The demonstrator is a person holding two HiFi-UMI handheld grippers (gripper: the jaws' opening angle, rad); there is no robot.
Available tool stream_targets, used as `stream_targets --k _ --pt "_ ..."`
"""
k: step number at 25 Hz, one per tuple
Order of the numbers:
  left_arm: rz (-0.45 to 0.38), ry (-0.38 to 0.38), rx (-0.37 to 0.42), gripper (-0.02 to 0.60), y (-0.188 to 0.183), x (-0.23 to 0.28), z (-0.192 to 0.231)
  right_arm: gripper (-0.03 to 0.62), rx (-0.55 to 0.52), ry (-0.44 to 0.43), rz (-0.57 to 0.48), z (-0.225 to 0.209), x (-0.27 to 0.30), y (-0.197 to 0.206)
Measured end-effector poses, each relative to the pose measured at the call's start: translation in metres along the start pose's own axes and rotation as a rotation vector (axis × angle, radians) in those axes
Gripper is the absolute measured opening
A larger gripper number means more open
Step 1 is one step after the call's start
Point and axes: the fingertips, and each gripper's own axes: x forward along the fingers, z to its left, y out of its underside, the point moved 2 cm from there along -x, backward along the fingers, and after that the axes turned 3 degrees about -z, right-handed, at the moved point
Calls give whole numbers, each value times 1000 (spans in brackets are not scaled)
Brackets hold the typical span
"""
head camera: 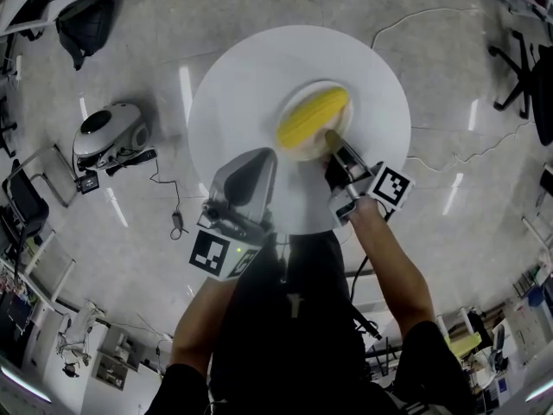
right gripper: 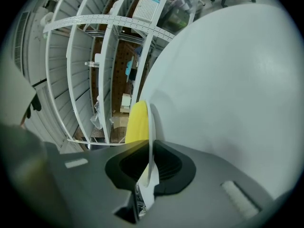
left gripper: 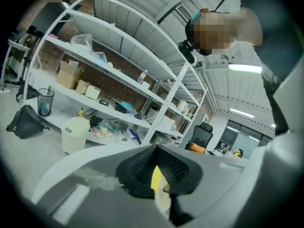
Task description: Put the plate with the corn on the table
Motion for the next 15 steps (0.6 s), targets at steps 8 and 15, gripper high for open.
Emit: stream_targets --k 8,15 --pt "-12 -8 -6 5 -2 -1 2 32 -9 53 12 -3 1 1" --pt "-17 -8 -8 5 -4 -3 3 25 13 232 18 -15 -8 6"
